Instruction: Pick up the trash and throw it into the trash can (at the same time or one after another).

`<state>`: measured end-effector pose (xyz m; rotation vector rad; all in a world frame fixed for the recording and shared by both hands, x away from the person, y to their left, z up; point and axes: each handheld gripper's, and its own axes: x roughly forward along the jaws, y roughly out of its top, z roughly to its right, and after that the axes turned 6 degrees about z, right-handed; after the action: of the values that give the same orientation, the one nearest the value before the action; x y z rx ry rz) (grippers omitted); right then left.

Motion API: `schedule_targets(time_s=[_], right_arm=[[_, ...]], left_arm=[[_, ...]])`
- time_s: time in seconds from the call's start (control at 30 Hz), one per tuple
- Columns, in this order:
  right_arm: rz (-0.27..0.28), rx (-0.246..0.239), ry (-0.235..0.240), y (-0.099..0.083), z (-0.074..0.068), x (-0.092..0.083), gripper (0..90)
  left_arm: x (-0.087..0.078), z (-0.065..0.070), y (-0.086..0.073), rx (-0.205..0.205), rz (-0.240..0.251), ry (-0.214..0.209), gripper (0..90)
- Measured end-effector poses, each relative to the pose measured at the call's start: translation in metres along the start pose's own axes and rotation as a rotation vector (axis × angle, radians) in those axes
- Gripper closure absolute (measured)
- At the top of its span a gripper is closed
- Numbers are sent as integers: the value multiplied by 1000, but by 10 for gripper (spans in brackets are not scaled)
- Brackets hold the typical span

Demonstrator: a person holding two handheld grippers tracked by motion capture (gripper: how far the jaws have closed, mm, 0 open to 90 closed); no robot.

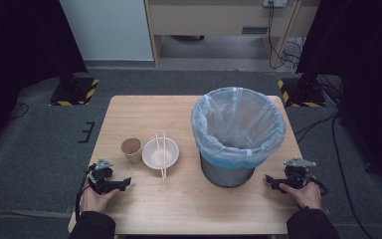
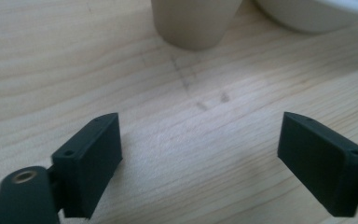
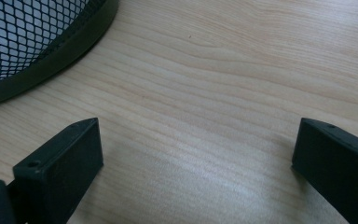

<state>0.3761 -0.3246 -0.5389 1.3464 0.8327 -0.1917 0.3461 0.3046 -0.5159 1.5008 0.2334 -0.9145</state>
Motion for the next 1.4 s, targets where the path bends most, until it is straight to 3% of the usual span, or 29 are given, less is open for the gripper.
schedule_targets(time_s=[0.17, 0.27, 0.33, 0.4, 0.43, 0.5, 0.53, 0.57, 0.63, 0.7, 0.83, 1.1, 1.2, 1.4], right_arm=[[0, 4, -5, -1, -2, -2, 26], [0, 5, -5, -2, -2, -3, 26], [0, 4, -4, -3, -3, -4, 27], [0, 4, -5, -3, -3, -4, 27], [0, 4, -5, -3, -3, -4, 27], [-2, 4, -5, -3, -3, -4, 27], [-2, 3, -5, -3, -3, -4, 27], [-2, 3, -6, -3, -3, -4, 27], [0, 5, -8, -3, -4, -4, 26], [-1, 5, -8, -3, -4, -4, 26], [-1, 8, -12, -3, -4, -3, 25], [-2, 9, -12, -3, -4, -3, 25], [-2, 9, -13, -3, -4, -3, 24], [-3, 11, -15, -2, -5, -3, 21]], left_arm=[[-12, 5, 9, 30, 81, 1, 201], [-18, 5, 13, 25, 122, 17, 203], [-31, 6, 20, 4, 193, 59, 213], [-40, 6, 25, -35, 228, 94, 216], [-40, 6, 25, -35, 228, 94, 217], [-50, 5, 32, -58, 285, 133, 216], [-50, 5, 32, -58, 285, 133, 216], [-56, 4, 37, -47, 327, 166, 216], [-60, 3, 42, -32, 347, 189, 216], [-63, 3, 48, -16, 373, 193, 220], [-65, 2, 59, 20, 380, 212, 225], [-66, -9, 78, 15, 417, 227, 232], [-63, -12, 82, 19, 414, 226, 229], [-45, -18, 92, -11, 368, 208, 242]])
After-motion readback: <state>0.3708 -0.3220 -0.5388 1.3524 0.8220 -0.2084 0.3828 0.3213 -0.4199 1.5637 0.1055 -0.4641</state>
